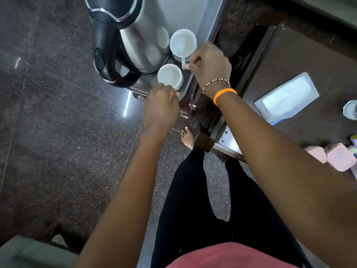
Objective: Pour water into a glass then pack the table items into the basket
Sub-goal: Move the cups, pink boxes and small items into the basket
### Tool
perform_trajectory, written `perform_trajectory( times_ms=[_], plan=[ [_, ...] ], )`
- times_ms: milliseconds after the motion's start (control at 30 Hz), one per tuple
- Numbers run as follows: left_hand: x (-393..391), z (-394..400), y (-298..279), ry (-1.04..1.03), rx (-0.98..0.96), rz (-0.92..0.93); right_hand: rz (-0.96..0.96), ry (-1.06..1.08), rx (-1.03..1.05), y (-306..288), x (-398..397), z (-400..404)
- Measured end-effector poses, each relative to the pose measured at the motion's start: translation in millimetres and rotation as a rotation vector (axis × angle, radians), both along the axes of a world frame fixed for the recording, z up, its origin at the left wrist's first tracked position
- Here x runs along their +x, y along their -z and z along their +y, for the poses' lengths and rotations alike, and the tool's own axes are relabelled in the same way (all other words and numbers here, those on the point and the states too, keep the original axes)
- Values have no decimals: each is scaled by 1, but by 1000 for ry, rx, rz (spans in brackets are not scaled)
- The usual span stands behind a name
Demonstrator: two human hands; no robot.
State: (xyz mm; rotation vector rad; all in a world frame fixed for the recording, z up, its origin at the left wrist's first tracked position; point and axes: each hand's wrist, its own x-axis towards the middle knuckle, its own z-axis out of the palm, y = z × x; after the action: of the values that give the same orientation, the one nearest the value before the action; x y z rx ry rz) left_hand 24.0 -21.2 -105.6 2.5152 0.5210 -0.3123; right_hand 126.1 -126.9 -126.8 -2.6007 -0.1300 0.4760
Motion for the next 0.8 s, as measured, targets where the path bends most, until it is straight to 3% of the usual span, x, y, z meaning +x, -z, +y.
perform_trajectory(
  times_ms=[133,367,533,700,800],
  plan=[
    [-11,-54,-6,82,-149,29,55,94,163,-11,-30,-62],
    [-36,-181,12,395,-319,254,125,473,161,3,-117,-221],
    [-49,-255,28,508,-357,418,201,709,105,25,-171,-322],
    [-56,-320,44,489,-399,583,215,973,148,44,-201,-397],
    [-58,-355,56,532,-341,619,260,1037,152,57,-211,-433]
  ],
)
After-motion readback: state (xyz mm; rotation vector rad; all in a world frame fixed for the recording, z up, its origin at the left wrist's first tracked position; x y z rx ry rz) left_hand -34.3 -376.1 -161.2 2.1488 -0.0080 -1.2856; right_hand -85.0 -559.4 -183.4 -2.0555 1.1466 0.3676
